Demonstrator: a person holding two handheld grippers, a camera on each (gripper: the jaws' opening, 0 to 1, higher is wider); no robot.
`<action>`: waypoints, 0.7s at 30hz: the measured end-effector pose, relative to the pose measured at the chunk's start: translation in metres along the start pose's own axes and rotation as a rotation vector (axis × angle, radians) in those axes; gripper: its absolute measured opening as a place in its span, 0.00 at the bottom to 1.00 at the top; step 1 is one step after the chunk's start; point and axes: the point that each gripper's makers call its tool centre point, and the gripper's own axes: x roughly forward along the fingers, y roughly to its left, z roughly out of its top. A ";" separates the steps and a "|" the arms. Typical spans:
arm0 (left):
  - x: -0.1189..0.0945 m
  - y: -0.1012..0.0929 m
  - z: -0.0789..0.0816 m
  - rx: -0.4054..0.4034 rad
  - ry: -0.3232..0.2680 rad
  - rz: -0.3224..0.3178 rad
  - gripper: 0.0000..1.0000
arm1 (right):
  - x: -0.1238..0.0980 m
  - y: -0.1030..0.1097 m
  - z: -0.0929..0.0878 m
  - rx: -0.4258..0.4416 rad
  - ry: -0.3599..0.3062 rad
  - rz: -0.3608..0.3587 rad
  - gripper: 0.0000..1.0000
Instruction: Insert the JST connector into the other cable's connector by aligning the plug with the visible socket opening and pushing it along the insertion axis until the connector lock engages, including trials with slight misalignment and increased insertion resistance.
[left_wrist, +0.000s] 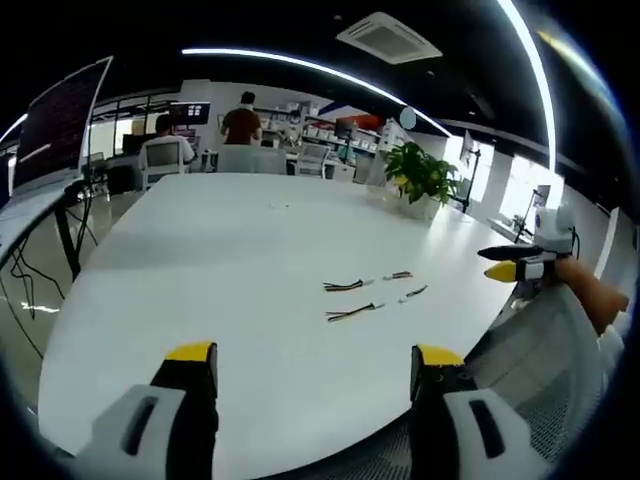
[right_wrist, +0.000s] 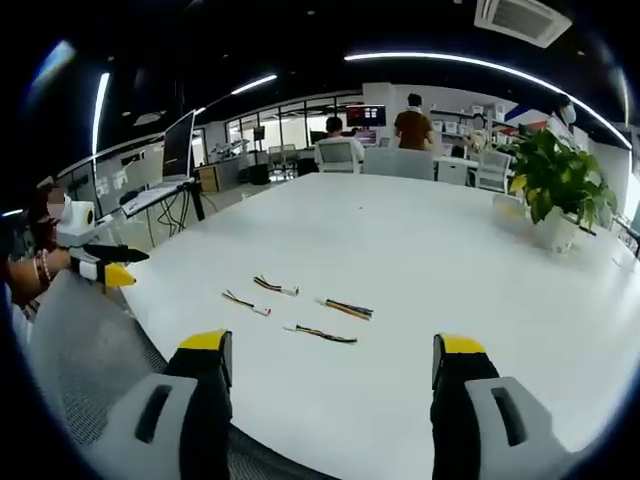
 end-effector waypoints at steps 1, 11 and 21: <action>0.000 0.000 0.000 -0.001 -0.001 0.002 0.76 | 0.001 0.001 -0.002 -0.002 0.007 0.008 0.82; -0.001 0.000 0.001 0.002 -0.005 -0.002 0.76 | 0.000 -0.001 -0.005 0.039 0.013 0.012 0.80; -0.001 -0.001 0.001 -0.012 -0.011 -0.001 0.76 | 0.000 -0.001 -0.009 0.046 0.033 0.021 0.78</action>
